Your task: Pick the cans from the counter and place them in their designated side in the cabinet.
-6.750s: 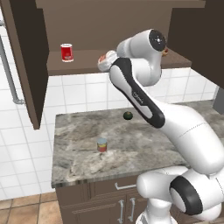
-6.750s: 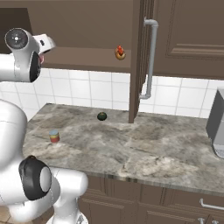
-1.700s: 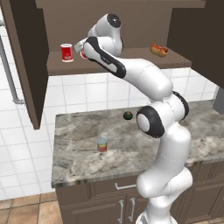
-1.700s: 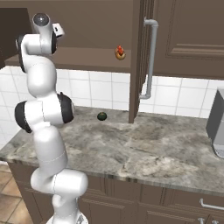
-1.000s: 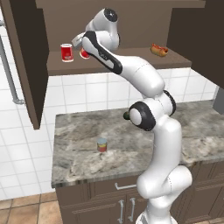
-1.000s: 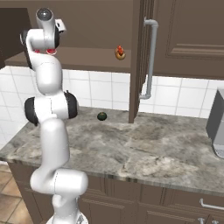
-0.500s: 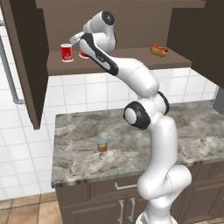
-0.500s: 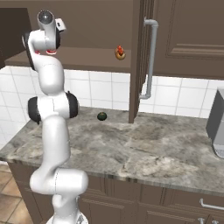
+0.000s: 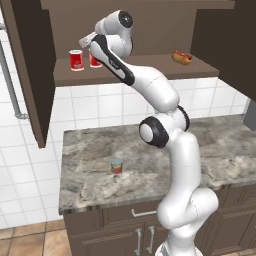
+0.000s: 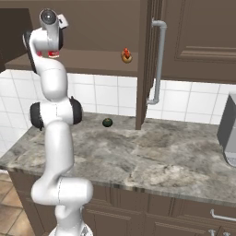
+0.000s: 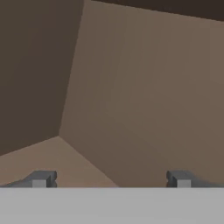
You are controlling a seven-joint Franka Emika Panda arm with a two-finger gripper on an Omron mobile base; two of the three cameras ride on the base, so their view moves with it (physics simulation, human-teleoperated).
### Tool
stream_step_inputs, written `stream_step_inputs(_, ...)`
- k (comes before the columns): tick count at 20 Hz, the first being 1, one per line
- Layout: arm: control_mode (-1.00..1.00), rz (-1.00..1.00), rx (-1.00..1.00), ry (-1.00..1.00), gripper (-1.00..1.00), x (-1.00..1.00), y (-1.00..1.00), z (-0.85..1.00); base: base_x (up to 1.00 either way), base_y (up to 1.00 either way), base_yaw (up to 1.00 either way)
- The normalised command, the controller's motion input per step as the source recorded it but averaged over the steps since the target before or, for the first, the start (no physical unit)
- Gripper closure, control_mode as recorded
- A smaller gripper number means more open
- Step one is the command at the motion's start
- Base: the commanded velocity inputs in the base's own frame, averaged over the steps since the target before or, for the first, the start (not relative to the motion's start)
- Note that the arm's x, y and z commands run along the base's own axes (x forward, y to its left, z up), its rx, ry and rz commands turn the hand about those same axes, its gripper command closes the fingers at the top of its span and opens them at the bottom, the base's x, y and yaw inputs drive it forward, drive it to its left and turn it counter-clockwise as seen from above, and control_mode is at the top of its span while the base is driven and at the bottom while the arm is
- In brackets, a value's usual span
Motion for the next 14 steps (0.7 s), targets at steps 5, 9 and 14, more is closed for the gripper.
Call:
stream_step_inputs(5,-1.00,0.08,0.00,-0.14,-1.00,-0.45,-0.09,-0.01,0.00,0.00,0.00)
stream_step_inputs(9,-1.00,0.08,0.00,-0.14,-1.00,-0.57,-0.16,-0.16,0.00,0.00,0.00)
stream_step_inputs(14,-1.00,0.08,0.00,-0.16,-1.00,-0.64,-0.18,-0.06,0.00,0.00,0.00)
